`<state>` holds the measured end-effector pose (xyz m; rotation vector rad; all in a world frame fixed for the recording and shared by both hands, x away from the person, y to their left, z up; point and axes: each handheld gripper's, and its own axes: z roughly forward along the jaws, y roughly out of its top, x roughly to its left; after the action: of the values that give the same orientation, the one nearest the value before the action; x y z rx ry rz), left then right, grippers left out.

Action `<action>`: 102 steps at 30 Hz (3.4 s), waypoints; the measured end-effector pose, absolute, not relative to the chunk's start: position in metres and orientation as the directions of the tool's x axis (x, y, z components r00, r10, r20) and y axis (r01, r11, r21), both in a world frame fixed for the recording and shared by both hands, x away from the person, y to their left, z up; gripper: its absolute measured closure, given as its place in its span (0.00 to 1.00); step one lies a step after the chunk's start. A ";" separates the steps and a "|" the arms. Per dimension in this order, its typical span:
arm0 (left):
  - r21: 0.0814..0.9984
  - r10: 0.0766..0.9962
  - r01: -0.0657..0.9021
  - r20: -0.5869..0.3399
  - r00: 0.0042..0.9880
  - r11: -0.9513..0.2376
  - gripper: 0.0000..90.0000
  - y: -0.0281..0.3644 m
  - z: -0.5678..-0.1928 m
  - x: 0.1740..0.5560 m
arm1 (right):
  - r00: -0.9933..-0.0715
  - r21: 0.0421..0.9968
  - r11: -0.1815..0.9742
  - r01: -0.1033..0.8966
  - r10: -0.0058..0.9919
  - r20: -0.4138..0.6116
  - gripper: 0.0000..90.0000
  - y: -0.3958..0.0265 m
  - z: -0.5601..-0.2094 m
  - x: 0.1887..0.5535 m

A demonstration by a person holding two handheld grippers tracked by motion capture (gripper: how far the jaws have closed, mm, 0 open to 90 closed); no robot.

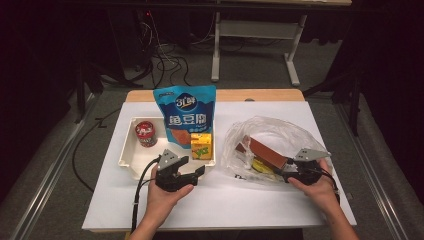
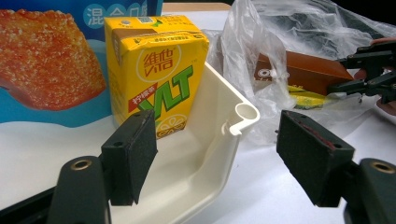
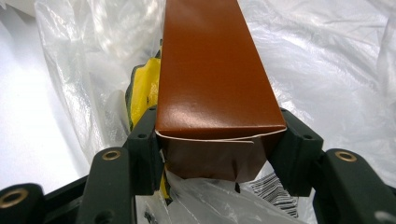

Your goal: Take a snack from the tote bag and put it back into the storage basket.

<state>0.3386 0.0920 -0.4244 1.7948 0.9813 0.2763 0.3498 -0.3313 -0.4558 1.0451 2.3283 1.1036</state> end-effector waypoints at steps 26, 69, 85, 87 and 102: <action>0.858 0.691 0.489 -0.258 0.675 -0.158 0.45 0.080 -0.427 0.334 | -0.627 0.786 0.406 0.466 0.779 -0.031 0.40 -0.323 -0.440 0.345; 0.801 0.755 0.552 -0.208 0.621 -0.233 0.52 -0.013 -0.456 0.330 | -0.705 0.742 0.482 0.465 0.709 -0.019 0.49 -0.318 -0.450 0.337; 0.745 0.778 0.605 -0.191 0.599 -0.282 1.00 -0.021 -0.484 0.338 | -0.694 0.740 0.482 0.469 0.720 -0.030 0.49 -0.328 -0.452 0.337; 0.747 0.778 0.603 -0.192 0.599 -0.280 1.00 -0.020 -0.484 0.337 | -0.689 0.736 0.485 0.472 0.724 -0.035 0.49 -0.330 -0.453 0.337; 0.737 0.767 0.631 -0.254 0.590 -0.242 1.00 -0.015 -0.485 0.341 | -0.579 0.744 0.389 0.544 0.816 -0.003 0.46 -0.350 -0.454 0.342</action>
<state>0.3410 -0.0147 -0.4853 1.9606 1.1151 0.1990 0.3425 -0.3495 -0.4538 1.1779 2.2840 1.0157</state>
